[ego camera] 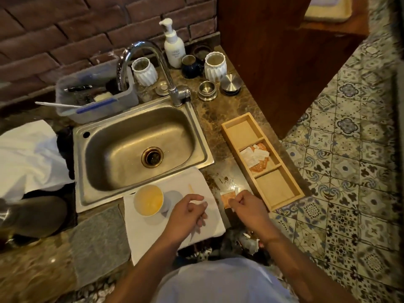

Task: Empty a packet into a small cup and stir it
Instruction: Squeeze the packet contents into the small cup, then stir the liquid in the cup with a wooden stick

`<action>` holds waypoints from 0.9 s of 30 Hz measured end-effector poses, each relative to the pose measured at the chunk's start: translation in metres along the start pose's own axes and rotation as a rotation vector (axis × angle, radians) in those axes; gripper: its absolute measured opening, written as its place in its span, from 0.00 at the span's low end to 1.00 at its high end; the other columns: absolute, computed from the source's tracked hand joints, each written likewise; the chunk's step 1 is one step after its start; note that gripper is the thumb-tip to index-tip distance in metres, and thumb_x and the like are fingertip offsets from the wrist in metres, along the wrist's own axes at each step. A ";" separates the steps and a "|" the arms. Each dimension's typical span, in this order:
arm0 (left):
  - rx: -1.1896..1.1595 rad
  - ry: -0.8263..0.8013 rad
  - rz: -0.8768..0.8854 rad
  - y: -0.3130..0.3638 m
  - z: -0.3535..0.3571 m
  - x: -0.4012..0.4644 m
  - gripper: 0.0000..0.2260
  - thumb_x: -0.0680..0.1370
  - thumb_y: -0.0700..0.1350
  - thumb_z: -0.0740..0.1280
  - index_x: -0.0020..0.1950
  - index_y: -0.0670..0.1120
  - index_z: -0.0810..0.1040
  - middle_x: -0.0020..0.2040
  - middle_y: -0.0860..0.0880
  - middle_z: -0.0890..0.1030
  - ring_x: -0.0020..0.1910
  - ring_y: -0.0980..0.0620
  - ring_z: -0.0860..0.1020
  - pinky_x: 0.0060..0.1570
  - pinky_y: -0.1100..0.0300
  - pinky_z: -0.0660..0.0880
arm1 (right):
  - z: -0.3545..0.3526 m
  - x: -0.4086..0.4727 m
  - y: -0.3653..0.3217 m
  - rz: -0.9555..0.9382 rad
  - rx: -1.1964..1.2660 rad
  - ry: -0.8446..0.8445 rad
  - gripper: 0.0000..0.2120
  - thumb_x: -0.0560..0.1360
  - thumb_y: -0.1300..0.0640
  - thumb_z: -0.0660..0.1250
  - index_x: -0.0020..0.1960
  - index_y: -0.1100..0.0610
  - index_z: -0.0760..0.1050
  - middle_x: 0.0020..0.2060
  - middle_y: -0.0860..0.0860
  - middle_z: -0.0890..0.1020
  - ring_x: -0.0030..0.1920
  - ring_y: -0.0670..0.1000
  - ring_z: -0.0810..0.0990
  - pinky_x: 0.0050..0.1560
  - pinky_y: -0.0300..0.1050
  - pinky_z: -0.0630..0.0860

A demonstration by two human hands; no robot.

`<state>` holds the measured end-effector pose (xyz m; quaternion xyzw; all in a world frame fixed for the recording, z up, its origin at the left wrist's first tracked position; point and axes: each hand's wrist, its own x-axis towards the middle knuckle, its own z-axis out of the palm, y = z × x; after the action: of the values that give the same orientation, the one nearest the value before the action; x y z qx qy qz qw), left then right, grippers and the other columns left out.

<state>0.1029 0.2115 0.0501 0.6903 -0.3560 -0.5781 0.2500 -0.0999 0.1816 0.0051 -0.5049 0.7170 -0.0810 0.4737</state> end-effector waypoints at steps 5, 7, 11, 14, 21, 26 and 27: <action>-0.123 0.070 0.097 0.004 -0.036 -0.044 0.07 0.81 0.47 0.68 0.58 0.48 0.80 0.41 0.40 0.86 0.33 0.45 0.80 0.29 0.62 0.72 | 0.020 0.000 -0.035 -0.129 -0.150 -0.048 0.09 0.77 0.44 0.67 0.49 0.49 0.76 0.40 0.44 0.80 0.41 0.45 0.78 0.37 0.41 0.70; -0.166 0.077 0.123 0.000 -0.053 -0.060 0.07 0.81 0.47 0.67 0.55 0.46 0.81 0.41 0.42 0.86 0.32 0.48 0.78 0.31 0.61 0.71 | 0.032 0.002 -0.048 -0.166 -0.200 -0.069 0.11 0.75 0.42 0.68 0.51 0.48 0.76 0.44 0.46 0.82 0.44 0.47 0.80 0.42 0.44 0.76; -0.172 0.193 0.132 -0.019 -0.088 -0.077 0.07 0.82 0.43 0.66 0.50 0.41 0.81 0.40 0.42 0.85 0.31 0.49 0.77 0.30 0.61 0.70 | 0.058 0.012 -0.068 -0.204 -0.338 -0.089 0.15 0.74 0.39 0.68 0.54 0.48 0.76 0.51 0.48 0.83 0.49 0.51 0.81 0.47 0.46 0.76; -0.164 0.333 0.111 -0.038 -0.111 -0.078 0.06 0.82 0.41 0.65 0.49 0.40 0.80 0.38 0.42 0.85 0.29 0.53 0.76 0.30 0.64 0.71 | 0.075 0.016 -0.077 -0.229 -0.461 -0.069 0.19 0.75 0.39 0.67 0.59 0.49 0.75 0.54 0.50 0.83 0.52 0.53 0.81 0.49 0.48 0.79; -0.095 0.460 0.072 -0.058 -0.148 -0.052 0.06 0.82 0.52 0.66 0.50 0.50 0.79 0.38 0.47 0.85 0.32 0.52 0.79 0.33 0.55 0.75 | 0.096 0.012 -0.082 -0.240 -0.726 0.022 0.19 0.77 0.41 0.64 0.62 0.52 0.72 0.53 0.52 0.83 0.53 0.55 0.83 0.51 0.51 0.81; 0.057 0.426 0.126 -0.054 -0.157 -0.029 0.11 0.81 0.56 0.66 0.45 0.51 0.78 0.36 0.49 0.84 0.35 0.50 0.81 0.38 0.53 0.77 | 0.102 0.006 -0.076 -0.204 -0.722 0.026 0.17 0.77 0.43 0.64 0.60 0.54 0.73 0.53 0.53 0.83 0.53 0.56 0.83 0.53 0.51 0.81; 0.096 0.426 0.144 -0.053 -0.158 -0.025 0.12 0.81 0.57 0.66 0.42 0.51 0.77 0.35 0.48 0.83 0.35 0.48 0.81 0.38 0.52 0.76 | 0.102 0.006 -0.076 -0.198 -0.730 0.026 0.17 0.78 0.43 0.63 0.59 0.54 0.73 0.53 0.53 0.83 0.53 0.56 0.83 0.52 0.51 0.81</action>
<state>0.2662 0.2531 0.0582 0.7806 -0.3707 -0.3823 0.3272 0.0267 0.1778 -0.0087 -0.7063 0.6523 0.1282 0.2432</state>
